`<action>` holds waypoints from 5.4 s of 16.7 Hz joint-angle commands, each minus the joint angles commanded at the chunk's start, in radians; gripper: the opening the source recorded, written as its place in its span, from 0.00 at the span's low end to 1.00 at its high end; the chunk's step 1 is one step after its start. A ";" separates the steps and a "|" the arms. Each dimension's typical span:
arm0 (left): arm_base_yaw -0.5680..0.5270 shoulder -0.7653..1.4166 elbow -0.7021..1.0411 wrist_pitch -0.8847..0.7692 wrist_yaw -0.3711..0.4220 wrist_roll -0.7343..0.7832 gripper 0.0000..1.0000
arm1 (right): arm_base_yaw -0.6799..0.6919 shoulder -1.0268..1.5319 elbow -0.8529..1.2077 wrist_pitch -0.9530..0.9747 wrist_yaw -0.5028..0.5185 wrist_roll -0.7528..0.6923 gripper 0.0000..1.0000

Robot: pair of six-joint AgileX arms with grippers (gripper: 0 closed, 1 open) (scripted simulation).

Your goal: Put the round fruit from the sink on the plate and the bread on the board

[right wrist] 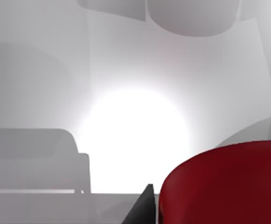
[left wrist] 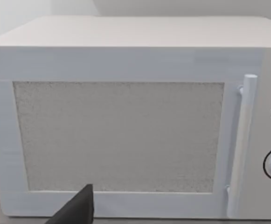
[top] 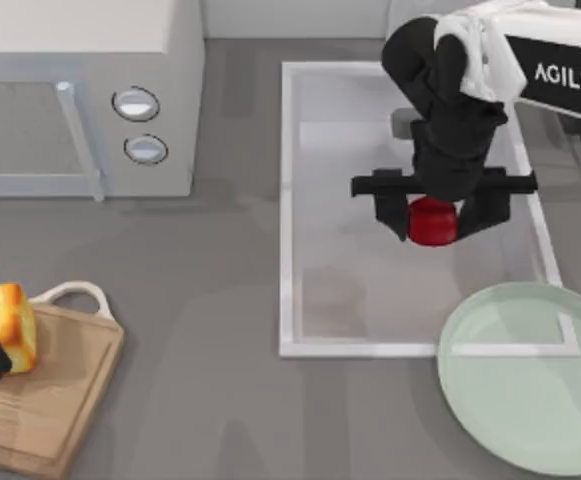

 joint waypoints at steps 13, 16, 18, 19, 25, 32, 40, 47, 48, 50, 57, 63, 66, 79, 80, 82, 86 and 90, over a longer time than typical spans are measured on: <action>0.000 0.000 0.000 0.000 0.000 0.000 1.00 | -0.020 -0.338 -0.209 -0.063 -0.007 -0.019 0.00; 0.000 0.000 0.000 0.000 0.000 0.000 1.00 | -0.028 -0.447 -0.314 -0.089 -0.011 -0.027 0.00; 0.000 0.000 0.000 0.000 0.000 0.000 1.00 | -0.032 -0.515 -0.384 -0.105 -0.014 -0.033 0.00; 0.000 0.000 0.000 0.000 0.000 0.000 1.00 | -0.035 -0.547 -0.417 -0.113 -0.016 -0.036 0.00; 0.000 0.000 0.000 0.000 0.000 0.000 1.00 | -0.045 -0.685 -0.566 -0.150 -0.022 -0.050 0.00; 0.000 0.000 0.000 0.000 0.000 0.000 1.00 | -0.046 -0.707 -0.590 -0.156 -0.023 -0.052 0.00; 0.000 0.000 0.000 0.000 0.000 0.000 1.00 | -0.046 -0.707 -0.590 -0.156 -0.023 -0.052 0.60; 0.000 0.000 0.000 0.000 0.000 0.000 1.00 | -0.046 -0.707 -0.590 -0.156 -0.023 -0.052 1.00; 0.000 0.000 0.000 0.000 0.000 0.000 1.00 | -0.046 -0.707 -0.590 -0.156 -0.023 -0.052 1.00; 0.000 0.000 0.000 0.000 0.000 0.000 1.00 | -0.046 -0.707 -0.590 -0.156 -0.023 -0.052 1.00; 0.000 0.000 0.000 0.000 0.000 0.000 1.00 | -0.053 -0.738 -0.612 -0.133 -0.023 -0.061 1.00; 0.000 0.000 0.000 0.000 0.000 0.000 1.00 | -0.128 -1.068 -0.859 0.107 -0.023 -0.138 1.00; 0.000 0.000 0.000 0.000 0.000 0.000 1.00 | -0.187 -1.335 -1.048 0.291 -0.023 -0.198 1.00; 0.000 0.000 0.000 0.000 0.000 0.000 1.00 | -0.421 -2.290 -1.796 1.020 -0.023 -0.438 1.00; 0.000 0.000 0.000 0.000 0.000 0.000 1.00 | -0.426 -2.304 -1.809 1.033 -0.023 -0.442 1.00; 0.000 0.000 0.000 0.000 0.000 0.000 1.00 | -0.427 -2.307 -1.812 1.036 -0.023 -0.444 1.00; 0.000 0.001 0.001 -0.001 0.000 0.000 1.00 | -0.427 -2.307 -1.812 1.036 -0.023 -0.444 1.00; -0.002 0.108 0.099 -0.089 -0.001 -0.018 1.00 | -0.427 -2.307 -1.812 1.036 -0.023 -0.444 1.00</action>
